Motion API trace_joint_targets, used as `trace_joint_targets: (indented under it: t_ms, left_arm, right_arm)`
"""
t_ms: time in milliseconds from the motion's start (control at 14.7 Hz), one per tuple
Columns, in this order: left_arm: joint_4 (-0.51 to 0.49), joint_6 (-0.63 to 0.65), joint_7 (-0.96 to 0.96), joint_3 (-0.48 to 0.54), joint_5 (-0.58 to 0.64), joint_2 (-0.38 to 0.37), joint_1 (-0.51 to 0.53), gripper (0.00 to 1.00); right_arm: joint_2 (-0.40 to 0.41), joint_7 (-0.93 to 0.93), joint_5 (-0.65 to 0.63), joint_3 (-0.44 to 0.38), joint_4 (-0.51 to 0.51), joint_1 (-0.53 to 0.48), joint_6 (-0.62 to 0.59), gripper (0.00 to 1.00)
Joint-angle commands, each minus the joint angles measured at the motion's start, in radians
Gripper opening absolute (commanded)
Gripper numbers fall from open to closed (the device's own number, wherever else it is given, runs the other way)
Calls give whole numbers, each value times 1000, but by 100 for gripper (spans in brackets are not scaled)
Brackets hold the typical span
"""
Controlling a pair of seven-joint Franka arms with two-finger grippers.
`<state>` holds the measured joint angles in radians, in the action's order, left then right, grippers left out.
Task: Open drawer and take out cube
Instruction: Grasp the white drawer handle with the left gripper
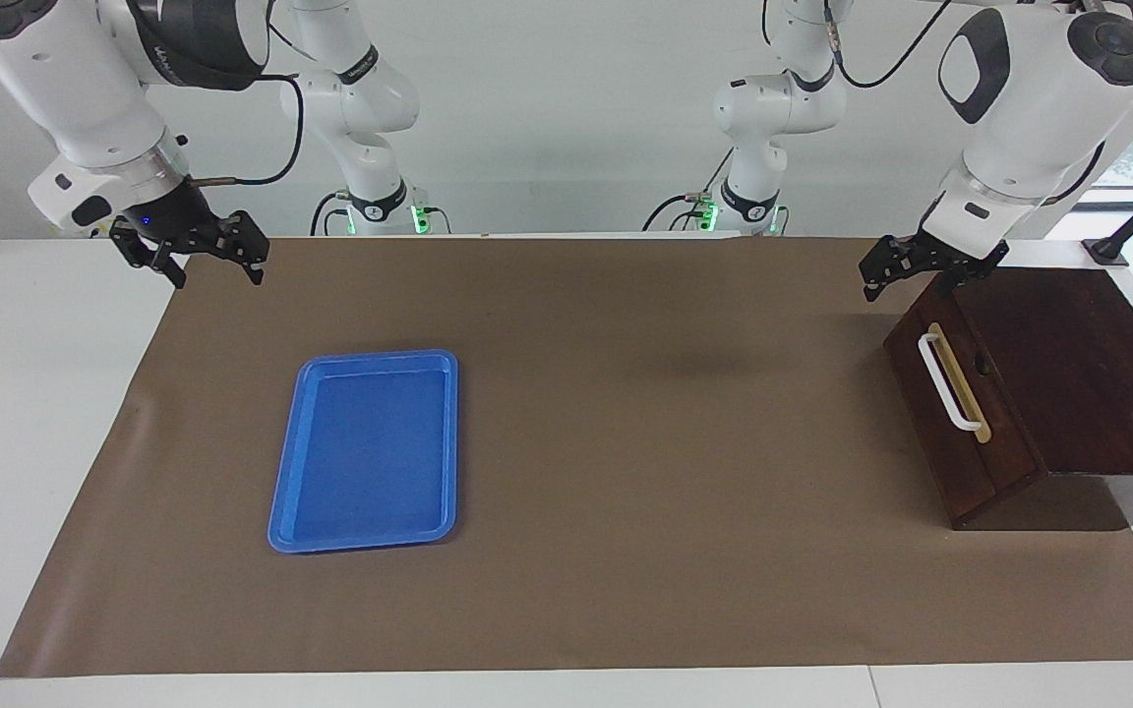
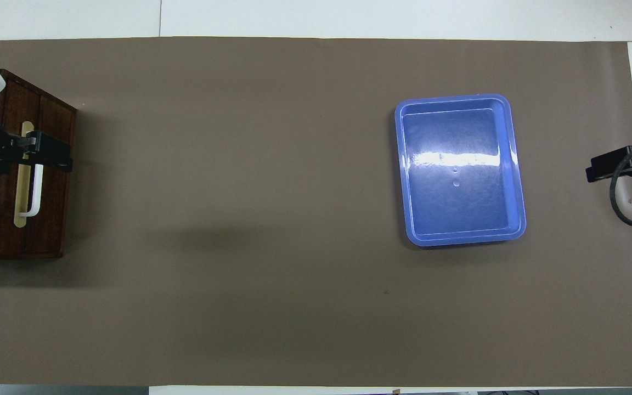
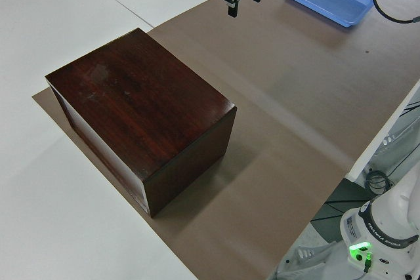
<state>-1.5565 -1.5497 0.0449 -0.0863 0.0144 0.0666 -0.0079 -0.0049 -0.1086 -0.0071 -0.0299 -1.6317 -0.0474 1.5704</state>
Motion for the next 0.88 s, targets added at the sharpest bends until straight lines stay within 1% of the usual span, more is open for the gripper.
trace_joint_targets:
  t_ms: [0,272,408,475,543,611,815]
  left_arm:
    - [15,-9,-10,13,-11,10,-12,100]
    - [-3,-45,-13,11,-7,-10,-12,100]
    - [-74,-139,-19,7,18,-36,-15,100]
    - [-126,-188,-17,2,62,-51,-26,100]
    - [-160,-222,-17,2,120,-60,-61,100]
    - [-174,-246,-17,2,163,-57,-78,100]
    - [-184,-291,-16,2,217,-19,-93,100]
  right_arm:
    - [-14,-29,-19,15,-8,-22,0,100]
    - [-12,-31,-19,15,-8,-22,-1,100]
    - [-12,-31,-19,13,-8,-22,0,100]
    - [-13,-31,-19,15,-8,-22,0,100]
    - [-14,-31,-19,13,-10,-22,0,100]
    - [-12,-31,-19,13,-10,-22,0,100]
    - [-12,-26,-19,15,-10,-17,2,100]
